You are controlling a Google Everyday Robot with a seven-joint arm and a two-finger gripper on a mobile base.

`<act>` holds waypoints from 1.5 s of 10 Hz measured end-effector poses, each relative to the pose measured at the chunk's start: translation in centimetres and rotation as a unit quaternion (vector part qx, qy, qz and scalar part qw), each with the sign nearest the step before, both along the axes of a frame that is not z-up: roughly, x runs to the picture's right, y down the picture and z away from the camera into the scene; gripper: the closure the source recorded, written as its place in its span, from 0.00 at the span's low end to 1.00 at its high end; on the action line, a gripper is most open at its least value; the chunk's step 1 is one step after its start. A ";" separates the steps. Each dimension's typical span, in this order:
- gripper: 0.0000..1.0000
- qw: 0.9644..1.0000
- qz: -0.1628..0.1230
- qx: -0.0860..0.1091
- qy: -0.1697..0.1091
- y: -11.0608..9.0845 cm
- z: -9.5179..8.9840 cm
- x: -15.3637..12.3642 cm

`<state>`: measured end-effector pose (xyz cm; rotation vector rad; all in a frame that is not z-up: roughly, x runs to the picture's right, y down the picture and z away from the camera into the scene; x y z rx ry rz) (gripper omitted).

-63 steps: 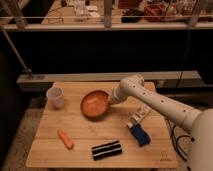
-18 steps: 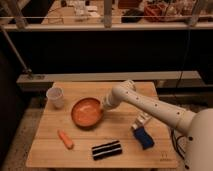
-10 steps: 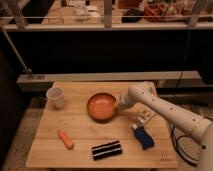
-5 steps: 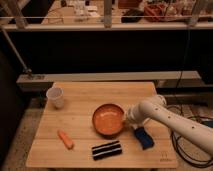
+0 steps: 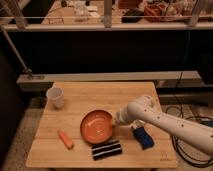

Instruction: Drag the ceramic bowl in a circle

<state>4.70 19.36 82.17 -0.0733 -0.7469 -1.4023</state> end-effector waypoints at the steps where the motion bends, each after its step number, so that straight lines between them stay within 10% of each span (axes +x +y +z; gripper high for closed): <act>1: 1.00 1.000 -0.001 0.003 -0.008 -1.0 0.8 -1.0; 8: 1.00 0.995 0.091 0.006 0.033 -9.1 7.9 2.5; 15: 1.00 0.992 0.104 -0.021 0.070 -0.3 2.4 9.4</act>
